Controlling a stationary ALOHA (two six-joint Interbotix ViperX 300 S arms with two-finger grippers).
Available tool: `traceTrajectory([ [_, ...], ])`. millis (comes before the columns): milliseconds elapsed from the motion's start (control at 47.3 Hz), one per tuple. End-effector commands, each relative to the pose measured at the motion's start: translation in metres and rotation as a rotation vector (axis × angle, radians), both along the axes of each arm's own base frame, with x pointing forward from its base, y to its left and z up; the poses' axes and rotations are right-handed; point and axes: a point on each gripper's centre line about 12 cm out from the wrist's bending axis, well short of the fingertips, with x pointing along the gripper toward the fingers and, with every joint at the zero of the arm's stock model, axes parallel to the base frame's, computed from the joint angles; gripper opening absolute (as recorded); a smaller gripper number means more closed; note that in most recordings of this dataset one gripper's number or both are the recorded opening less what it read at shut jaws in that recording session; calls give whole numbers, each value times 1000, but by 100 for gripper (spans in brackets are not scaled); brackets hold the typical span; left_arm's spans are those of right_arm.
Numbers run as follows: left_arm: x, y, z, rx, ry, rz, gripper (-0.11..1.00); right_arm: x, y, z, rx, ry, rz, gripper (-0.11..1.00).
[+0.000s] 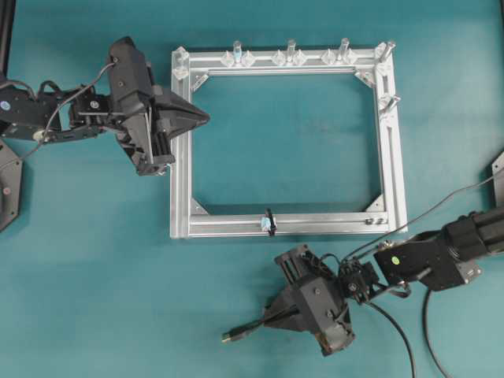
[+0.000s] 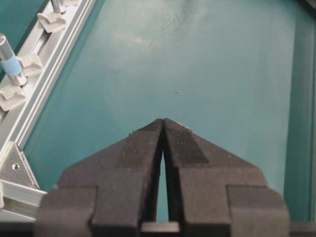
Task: Insert the wire through the string loop located in the center.
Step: 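Grasp the USB cable near its plug with the right gripper, then lift the cable and carry it to the frame's bottom rail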
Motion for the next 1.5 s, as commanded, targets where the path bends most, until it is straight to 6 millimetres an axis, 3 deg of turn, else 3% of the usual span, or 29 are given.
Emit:
traceTrajectory([
  [0, 2, -1, 9, 0, -30, -3, 0, 2, -2, 5, 9, 0, -13, 8],
  [296, 2, -2, 9, 0, -30, -4, 0, 3, -1, 21, 61, -64, -22, 8],
  [1016, 2, -2, 8, 0, -28, -4, 0, -17, -8, 68, 86, -133, -22, 8],
  [1481, -1, -2, 5, -1, -19, -5, 0, -21, -11, 83, 72, -111, -28, 8],
])
